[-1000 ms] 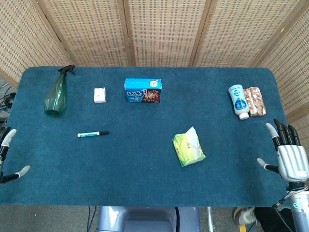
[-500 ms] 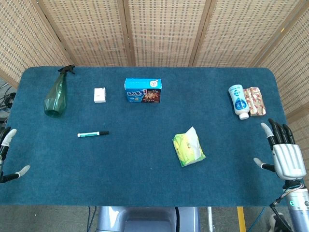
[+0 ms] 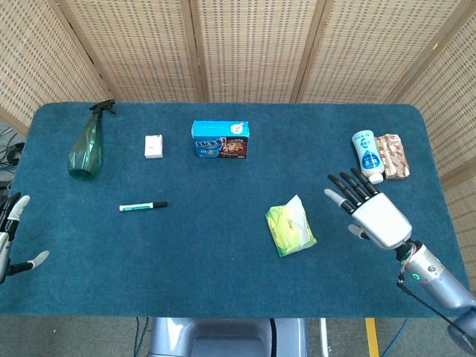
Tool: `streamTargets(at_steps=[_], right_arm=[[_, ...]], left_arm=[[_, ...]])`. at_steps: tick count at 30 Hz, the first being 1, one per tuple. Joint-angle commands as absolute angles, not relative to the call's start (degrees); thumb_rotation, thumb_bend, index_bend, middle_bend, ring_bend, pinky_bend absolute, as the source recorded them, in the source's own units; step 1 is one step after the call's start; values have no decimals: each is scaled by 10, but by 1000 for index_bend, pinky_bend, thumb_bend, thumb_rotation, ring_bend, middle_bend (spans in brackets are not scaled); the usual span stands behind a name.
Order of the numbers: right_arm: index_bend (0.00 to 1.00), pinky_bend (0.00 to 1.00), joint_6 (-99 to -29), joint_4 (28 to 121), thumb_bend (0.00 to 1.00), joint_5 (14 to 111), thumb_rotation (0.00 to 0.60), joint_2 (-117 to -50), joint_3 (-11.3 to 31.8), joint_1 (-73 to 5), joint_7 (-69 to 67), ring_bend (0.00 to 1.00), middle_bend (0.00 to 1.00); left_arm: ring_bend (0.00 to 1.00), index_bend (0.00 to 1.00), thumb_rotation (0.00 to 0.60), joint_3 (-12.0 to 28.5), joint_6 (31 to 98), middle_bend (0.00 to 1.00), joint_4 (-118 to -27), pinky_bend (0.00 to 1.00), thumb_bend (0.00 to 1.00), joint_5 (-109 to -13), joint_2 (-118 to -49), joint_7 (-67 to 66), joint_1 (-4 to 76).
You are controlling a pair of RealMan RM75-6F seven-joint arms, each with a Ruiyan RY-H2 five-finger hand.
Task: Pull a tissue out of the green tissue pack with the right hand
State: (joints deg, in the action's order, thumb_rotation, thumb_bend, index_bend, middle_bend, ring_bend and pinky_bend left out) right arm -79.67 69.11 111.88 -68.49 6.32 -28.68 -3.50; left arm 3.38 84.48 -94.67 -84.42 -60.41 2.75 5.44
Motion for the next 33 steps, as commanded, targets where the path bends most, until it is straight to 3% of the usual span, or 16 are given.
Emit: streamTargets(at_steps=[1, 8, 13, 21, 27, 33], right_arm=[[176, 17, -809, 613, 0, 1191, 600, -728, 43, -348, -55, 0, 89], [187, 61, -767, 578, 9, 1234, 600, -752, 19, -406, -25, 5, 108], [251, 101, -721, 598, 104, 1240, 600, -756, 8, -434, 11, 55, 150], [467, 343, -664, 631, 454, 1225, 600, -758, -8, -454, 49, 295, 391], [655, 568, -673, 617, 721, 1221, 600, -775, -22, -457, 42, 480, 601], [665, 620, -724, 582, 794, 1224, 600, -790, -31, -453, 21, 518, 638]], left_arm=[[0, 0, 600, 36, 839, 0, -947, 0, 0, -838, -605, 24, 57], [0, 0, 600, 41, 823, 0, -948, 0, 0, -822, -606, 18, 65], [0, 0, 600, 43, 816, 0, -948, 0, 0, -814, -605, 20, 67], [0, 0, 600, 45, 813, 0, -946, 0, 0, -811, -600, 34, 68], [0, 0, 600, 44, 812, 0, -946, 0, 0, -812, -598, 40, 68], [0, 0, 600, 43, 809, 0, -947, 0, 0, -812, -598, 38, 69]])
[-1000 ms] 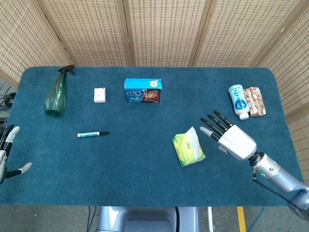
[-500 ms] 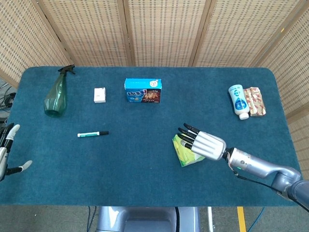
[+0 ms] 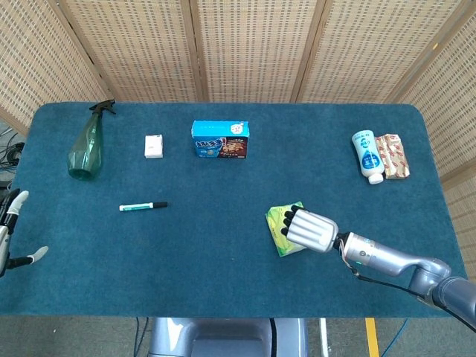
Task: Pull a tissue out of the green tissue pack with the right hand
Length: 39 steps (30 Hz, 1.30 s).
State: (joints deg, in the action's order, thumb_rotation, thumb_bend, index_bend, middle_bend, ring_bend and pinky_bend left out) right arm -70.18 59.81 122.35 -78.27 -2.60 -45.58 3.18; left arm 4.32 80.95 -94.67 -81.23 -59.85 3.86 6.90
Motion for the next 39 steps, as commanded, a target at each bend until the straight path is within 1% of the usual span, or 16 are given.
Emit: streamTargets(at_steps=[1, 3, 6, 10, 13, 14, 17, 18, 20, 22, 26, 30, 34, 39], right_arm=[[666, 621, -738, 576, 800, 1223, 600, -792, -31, -451, 16, 519, 639], [666, 622, -762, 570, 801, 1221, 600, -791, -28, -448, 13, 519, 639], [666, 622, -806, 566, 801, 1209, 600, -785, -11, -443, 9, 519, 639], [666, 622, -872, 584, 801, 1161, 600, -758, 42, -439, -12, 519, 639], [666, 622, -881, 601, 801, 1121, 600, -741, 78, -443, -21, 519, 639], [666, 622, -877, 612, 801, 1094, 600, -734, 98, -446, -28, 519, 639], [666, 622, -850, 647, 801, 1034, 600, -726, 131, -453, -55, 519, 639], [666, 622, -829, 666, 801, 996, 600, -726, 150, -457, -71, 519, 639], [666, 622, -796, 687, 801, 945, 600, -731, 172, -464, -84, 519, 639], [666, 622, -750, 707, 801, 883, 600, -741, 196, -473, -88, 519, 639], [666, 622, -670, 726, 801, 773, 600, -778, 228, -493, -87, 519, 639], [666, 622, -613, 710, 801, 678, 600, -834, 249, -511, -84, 519, 639], [666, 622, -565, 668, 801, 599, 600, -892, 265, -527, -92, 519, 639], [666, 622, -512, 614, 801, 549, 600, -940, 267, -540, -110, 519, 639]], left_arm=[[0, 0, 600, 43, 809, 0, -947, 0, 0, -812, -598, 39, 69], [0, 0, 600, 43, 809, 0, -948, 0, 0, -812, -598, 39, 70], [0, 0, 600, 43, 809, 0, -949, 0, 0, -812, -598, 39, 70], [0, 0, 600, 42, 809, 0, -949, 0, 0, -815, -596, 42, 69], [0, 0, 600, 41, 812, 0, -949, 0, 0, -818, -595, 45, 69], [0, 0, 600, 41, 813, 0, -949, 0, 0, -820, -595, 46, 68], [0, 0, 600, 40, 816, 0, -949, 0, 0, -824, -593, 50, 67], [0, 0, 600, 40, 818, 0, -949, 0, 0, -825, -593, 52, 67], [0, 0, 600, 39, 819, 0, -949, 0, 0, -827, -593, 52, 67], [0, 0, 600, 38, 819, 0, -948, 0, 0, -830, -593, 54, 67], [0, 0, 600, 38, 815, 0, -946, 0, 0, -830, -591, 61, 68], [0, 0, 600, 40, 809, 0, -942, 0, 0, -823, -589, 71, 70], [0, 0, 600, 43, 800, 0, -938, 0, 0, -815, -586, 83, 73], [0, 0, 600, 46, 788, 0, -934, 0, 0, -805, -584, 94, 78]])
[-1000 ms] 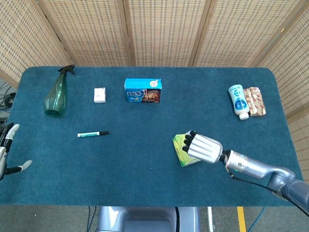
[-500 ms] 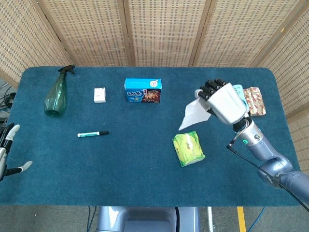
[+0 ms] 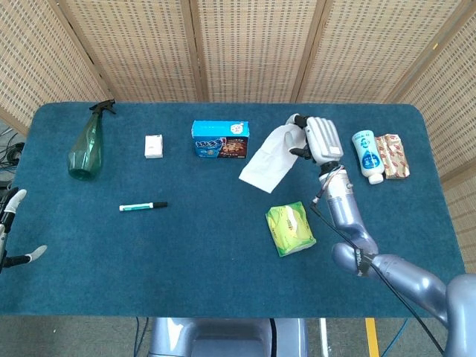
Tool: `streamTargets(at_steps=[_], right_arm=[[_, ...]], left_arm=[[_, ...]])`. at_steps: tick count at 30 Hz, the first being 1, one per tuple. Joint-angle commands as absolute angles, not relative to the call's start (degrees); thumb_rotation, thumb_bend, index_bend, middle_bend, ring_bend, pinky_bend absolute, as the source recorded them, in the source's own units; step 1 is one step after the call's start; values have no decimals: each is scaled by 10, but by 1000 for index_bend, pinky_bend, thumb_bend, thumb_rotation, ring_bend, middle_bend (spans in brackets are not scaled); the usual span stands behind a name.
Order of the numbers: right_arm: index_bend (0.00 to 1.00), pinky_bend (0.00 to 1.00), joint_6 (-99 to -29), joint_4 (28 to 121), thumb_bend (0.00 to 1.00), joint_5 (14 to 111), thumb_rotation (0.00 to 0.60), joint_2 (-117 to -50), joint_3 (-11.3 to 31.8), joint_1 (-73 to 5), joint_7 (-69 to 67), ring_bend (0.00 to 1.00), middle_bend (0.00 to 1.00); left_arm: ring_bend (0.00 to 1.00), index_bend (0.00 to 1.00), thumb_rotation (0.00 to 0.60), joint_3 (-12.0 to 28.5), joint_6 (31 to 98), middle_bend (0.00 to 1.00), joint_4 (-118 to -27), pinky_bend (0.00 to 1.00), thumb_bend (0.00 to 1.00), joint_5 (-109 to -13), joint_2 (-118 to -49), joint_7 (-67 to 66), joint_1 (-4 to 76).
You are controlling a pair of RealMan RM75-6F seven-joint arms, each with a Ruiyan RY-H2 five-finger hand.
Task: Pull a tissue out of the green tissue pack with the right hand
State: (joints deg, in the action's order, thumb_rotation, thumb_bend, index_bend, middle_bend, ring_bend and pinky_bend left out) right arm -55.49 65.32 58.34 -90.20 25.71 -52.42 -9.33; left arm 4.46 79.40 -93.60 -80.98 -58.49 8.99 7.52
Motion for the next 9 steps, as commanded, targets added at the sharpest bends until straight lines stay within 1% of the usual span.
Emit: streamTargets(at_steps=[1, 6, 9], right_arm=[[666, 622, -500, 607, 800, 542, 600, -947, 266, -542, -115, 519, 639], [666, 622, -449, 577, 801, 513, 600, -972, 277, -555, -140, 519, 639], [666, 622, -436, 562, 801, 507, 600, -981, 279, -562, -142, 519, 639]], left_arm=[[0, 0, 600, 47, 785, 0, -933, 0, 0, -803, -583, 96, 79], [0, 0, 600, 48, 774, 0, -930, 0, 0, -798, -582, 101, 84], [0, 0, 600, 49, 772, 0, -929, 0, 0, -795, -581, 104, 85]])
